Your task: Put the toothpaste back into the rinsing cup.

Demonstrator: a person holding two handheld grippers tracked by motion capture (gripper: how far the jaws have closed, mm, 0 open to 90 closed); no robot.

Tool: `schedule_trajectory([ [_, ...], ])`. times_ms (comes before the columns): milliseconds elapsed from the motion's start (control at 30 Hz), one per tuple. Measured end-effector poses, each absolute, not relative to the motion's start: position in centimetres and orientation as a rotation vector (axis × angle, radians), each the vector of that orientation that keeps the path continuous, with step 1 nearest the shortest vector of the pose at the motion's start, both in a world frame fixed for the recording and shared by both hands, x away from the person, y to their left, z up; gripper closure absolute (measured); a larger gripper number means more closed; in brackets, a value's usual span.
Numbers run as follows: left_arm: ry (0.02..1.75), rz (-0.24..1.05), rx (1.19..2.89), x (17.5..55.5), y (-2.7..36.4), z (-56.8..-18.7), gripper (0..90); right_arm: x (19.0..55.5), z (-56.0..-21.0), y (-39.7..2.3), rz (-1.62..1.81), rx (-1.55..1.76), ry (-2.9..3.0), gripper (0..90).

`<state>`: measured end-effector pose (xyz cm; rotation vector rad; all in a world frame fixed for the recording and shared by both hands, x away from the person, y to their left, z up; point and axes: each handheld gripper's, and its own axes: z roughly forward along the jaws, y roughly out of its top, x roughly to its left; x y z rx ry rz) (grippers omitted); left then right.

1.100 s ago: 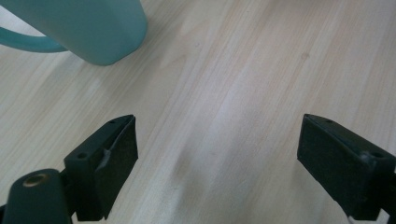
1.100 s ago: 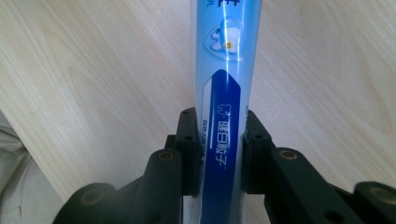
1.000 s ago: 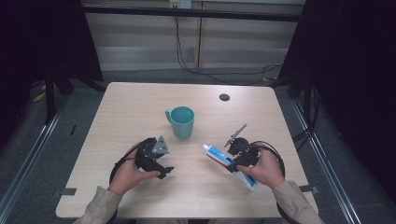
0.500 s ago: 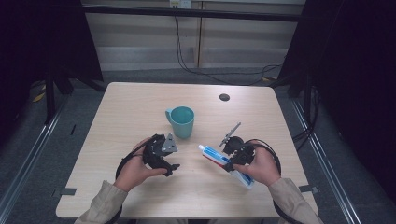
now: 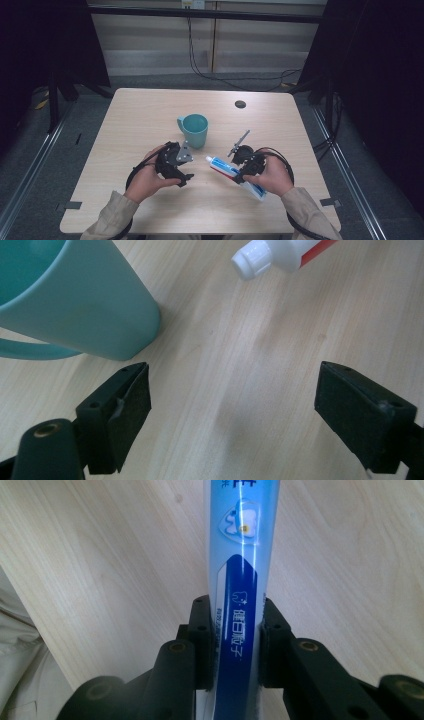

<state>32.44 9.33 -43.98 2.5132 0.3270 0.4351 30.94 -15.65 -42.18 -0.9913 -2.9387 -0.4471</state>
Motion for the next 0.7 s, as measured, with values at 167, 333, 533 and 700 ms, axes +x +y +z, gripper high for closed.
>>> schedule_trajectory([
  [167,0.319,0.457,2.509,32.6,8.9,-43.6,14.7,31.4,-41.9,-15.0,-0.481,-0.974,-2.939,73.8],
  [333,0.303,0.471,2.514,32.7,8.5,-43.2,14.6,31.9,-41.8,-14.4,-0.497,-0.967,-2.935,73.8],
  [533,0.284,0.49,2.511,33.0,8.0,-42.7,14.6,32.3,-42.0,-13.8,-0.478,-0.961,-2.932,73.7],
  [700,0.268,0.503,2.517,33.0,7.4,-42.7,14.6,32.4,-42.0,-13.5,-0.502,-0.935,-2.93,73.7],
])
